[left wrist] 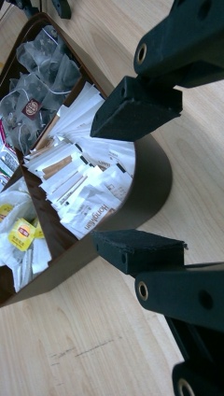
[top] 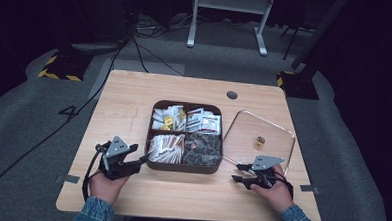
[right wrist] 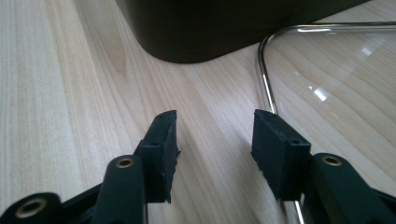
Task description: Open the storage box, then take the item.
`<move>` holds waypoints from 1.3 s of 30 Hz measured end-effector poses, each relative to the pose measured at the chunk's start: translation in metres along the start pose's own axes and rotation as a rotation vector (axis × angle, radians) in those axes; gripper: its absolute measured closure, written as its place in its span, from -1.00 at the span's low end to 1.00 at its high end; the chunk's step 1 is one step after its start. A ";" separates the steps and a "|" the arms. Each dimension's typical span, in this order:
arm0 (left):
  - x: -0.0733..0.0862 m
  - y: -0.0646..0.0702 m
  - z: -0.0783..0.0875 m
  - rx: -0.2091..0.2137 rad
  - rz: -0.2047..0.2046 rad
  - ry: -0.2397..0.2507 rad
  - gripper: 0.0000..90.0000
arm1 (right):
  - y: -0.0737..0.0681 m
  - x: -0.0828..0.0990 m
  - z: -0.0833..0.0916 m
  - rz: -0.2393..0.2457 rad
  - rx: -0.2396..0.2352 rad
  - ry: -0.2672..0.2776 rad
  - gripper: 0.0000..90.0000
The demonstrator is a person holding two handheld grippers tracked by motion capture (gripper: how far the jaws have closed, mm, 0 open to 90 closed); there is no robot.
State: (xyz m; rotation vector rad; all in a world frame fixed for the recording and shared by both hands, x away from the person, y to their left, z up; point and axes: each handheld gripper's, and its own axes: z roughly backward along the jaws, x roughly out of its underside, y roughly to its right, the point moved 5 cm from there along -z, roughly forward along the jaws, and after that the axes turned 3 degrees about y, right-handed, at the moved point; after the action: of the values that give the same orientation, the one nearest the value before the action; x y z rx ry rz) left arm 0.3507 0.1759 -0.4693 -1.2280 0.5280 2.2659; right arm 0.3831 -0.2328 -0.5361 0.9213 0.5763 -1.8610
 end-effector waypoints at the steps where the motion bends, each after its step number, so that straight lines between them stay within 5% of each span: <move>1: -0.002 0.001 -0.001 0.002 -0.008 0.001 -0.02 | -0.002 0.000 0.000 0.002 -0.002 0.000 0.13; 12: -0.017 0.008 -0.017 0.016 -0.062 -0.026 -0.01 | -0.004 0.001 0.001 -0.003 0.000 0.000 0.13; 27: -0.020 0.005 -0.047 0.036 -0.019 -0.153 0.00 | -0.004 0.001 0.001 -0.010 0.001 0.003 0.13; 33: -0.018 0.001 -0.054 -0.003 -0.006 -0.196 0.21 | -0.004 0.001 0.002 -0.009 0.001 0.002 0.13; 36: -0.019 -0.001 -0.059 -0.043 -0.034 -0.248 0.49 | -0.004 0.002 0.002 -0.009 0.003 0.002 0.13; 39: -0.018 0.001 -0.064 -0.069 -0.057 -0.287 0.56 | -0.004 0.002 0.003 -0.007 0.005 0.001 0.13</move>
State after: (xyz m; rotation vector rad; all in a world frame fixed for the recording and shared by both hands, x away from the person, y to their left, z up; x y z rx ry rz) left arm 0.4010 0.1355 -0.4870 -0.9130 0.3061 2.3737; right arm 0.3781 -0.2341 -0.5362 0.9247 0.5764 -1.8695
